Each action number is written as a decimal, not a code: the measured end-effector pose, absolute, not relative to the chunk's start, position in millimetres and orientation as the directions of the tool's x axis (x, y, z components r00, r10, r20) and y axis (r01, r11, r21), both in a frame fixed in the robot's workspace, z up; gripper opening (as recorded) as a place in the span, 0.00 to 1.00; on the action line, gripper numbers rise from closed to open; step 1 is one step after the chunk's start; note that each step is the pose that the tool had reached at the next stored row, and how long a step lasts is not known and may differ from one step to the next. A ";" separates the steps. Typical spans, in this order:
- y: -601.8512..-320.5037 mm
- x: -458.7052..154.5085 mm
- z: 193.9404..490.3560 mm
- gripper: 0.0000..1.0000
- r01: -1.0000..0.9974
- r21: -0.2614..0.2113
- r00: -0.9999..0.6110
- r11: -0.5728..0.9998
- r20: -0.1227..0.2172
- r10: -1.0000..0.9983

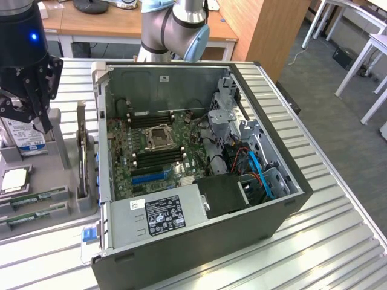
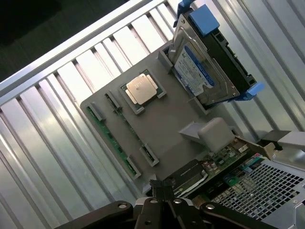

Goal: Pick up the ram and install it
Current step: 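Pick up the ram and move it above insertion slot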

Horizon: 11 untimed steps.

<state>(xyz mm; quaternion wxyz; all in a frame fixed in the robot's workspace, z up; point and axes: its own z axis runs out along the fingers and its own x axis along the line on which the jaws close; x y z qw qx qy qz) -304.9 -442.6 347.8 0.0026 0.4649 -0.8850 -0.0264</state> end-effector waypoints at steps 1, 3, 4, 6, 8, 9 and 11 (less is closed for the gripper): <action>-442.6 -304.9 347.8 0.11 -0.824 0.049 -0.566 0.564 -0.020 -0.824; -442.6 -304.9 347.8 0.11 -0.824 0.049 -0.566 0.564 -0.020 -0.824; -442.6 -304.9 347.8 0.11 -0.824 0.049 -0.566 0.564 -0.020 -0.824; -442.6 -304.9 347.8 0.11 -0.824 0.049 -0.566 0.564 -0.020 -0.824; -442.6 -304.9 347.8 0.11 -0.824 0.049 -0.566 0.564 -0.020 -0.824; -442.6 -304.9 347.8 0.11 -0.824 0.049 -0.566 0.564 -0.020 -0.824; -442.6 -304.9 347.8 0.11 -0.824 0.049 -0.565 0.564 -0.020 -0.825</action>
